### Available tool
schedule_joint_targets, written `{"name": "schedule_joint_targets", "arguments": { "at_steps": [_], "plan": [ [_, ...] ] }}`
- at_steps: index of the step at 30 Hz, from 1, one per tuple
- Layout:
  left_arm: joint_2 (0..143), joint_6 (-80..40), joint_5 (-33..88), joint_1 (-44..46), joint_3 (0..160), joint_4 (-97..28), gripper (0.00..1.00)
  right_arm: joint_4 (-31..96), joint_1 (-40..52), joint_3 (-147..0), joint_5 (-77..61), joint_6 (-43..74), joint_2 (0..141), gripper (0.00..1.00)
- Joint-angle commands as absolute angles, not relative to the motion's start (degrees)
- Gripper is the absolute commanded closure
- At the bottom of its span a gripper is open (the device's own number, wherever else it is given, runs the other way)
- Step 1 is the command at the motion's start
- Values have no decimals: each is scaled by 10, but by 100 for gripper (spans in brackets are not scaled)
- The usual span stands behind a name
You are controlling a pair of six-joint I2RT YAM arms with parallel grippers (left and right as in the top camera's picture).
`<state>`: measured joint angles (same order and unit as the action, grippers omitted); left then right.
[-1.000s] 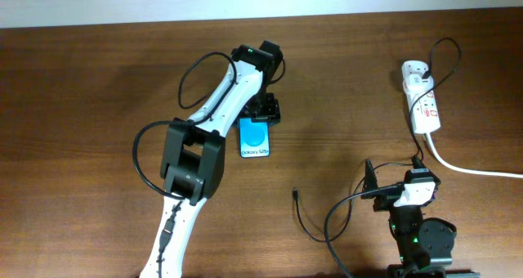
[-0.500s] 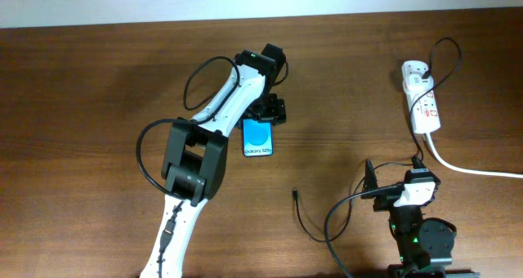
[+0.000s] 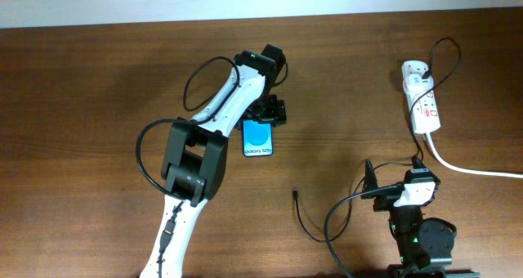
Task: Plug charger to phone and switch on socket
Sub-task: 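Close the left gripper on the phone's sides and adjust grip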
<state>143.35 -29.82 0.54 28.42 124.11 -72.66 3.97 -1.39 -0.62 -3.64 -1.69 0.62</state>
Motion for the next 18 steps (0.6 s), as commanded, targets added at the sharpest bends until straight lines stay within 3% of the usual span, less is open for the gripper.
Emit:
{"name": "schedule_joint_targets", "arguments": {
  "at_steps": [1, 18],
  "plan": [
    [1444, -300, -13, 293, 1211, -725, 1, 43, -10, -3, -32, -15, 2, 2],
    [1444, -300, -41, 295, 1190, -731, 2, 43, -10, -3, -32, -15, 2, 2]
  ]
}}
